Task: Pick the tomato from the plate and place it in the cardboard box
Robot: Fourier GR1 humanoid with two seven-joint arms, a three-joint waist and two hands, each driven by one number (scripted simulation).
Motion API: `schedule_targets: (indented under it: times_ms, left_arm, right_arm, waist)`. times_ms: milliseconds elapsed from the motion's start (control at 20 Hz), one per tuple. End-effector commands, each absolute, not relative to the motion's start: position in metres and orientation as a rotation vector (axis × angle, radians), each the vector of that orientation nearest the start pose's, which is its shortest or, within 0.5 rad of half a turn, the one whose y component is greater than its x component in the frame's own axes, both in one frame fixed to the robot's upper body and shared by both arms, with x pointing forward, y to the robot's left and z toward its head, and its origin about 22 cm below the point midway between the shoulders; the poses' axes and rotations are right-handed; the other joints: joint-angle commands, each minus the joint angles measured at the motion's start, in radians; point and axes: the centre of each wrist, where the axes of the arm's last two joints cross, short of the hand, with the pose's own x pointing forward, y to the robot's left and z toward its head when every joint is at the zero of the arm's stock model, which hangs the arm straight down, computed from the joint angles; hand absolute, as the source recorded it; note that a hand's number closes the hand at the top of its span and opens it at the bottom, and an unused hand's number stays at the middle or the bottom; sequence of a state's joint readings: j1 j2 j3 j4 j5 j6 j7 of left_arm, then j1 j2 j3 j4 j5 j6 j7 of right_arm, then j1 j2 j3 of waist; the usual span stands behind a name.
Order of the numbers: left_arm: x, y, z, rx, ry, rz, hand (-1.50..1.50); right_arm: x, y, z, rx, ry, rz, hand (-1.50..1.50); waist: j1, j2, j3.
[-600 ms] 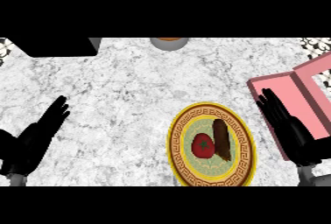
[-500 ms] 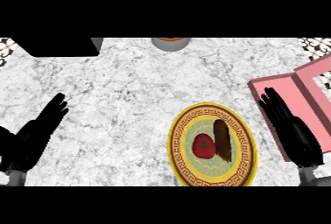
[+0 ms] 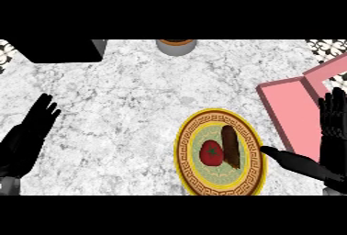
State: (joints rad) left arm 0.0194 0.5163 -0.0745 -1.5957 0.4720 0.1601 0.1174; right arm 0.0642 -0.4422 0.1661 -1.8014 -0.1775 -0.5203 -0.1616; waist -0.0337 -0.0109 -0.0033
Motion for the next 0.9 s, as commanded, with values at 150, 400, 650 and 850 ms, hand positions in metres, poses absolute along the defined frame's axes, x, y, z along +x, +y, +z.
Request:
schedule_targets:
  times_ms: [150, 400, 650, 850]
  left_arm:
    - [0.249, 0.324, 0.055, 0.083, -1.435, 0.062, 0.0]
    - [0.244, 0.315, 0.049, 0.062, -1.442, 0.066, 0.0]
    - [0.246, 0.319, 0.056, 0.052, -1.452, 0.035, 0.0]
    - [0.253, 0.301, 0.064, 0.042, -1.461, 0.004, 0.0]
  right_arm:
    - [0.157, -0.232, 0.082, -0.54, -2.074, 0.135, -1.5]
    - [0.154, -0.268, 0.081, -0.703, -1.681, 0.563, -1.5]
    - [0.155, -0.267, 0.111, -0.812, -1.418, 0.756, -1.5]
    - [0.156, -0.245, 0.128, -0.816, -1.228, 0.872, -1.5]
  waist:
    - [0.008, 0.005, 0.001]
    - [0.024, 0.01, -0.007]
    - [0.049, 0.013, -0.009]
    - [0.071, 0.019, -0.006]
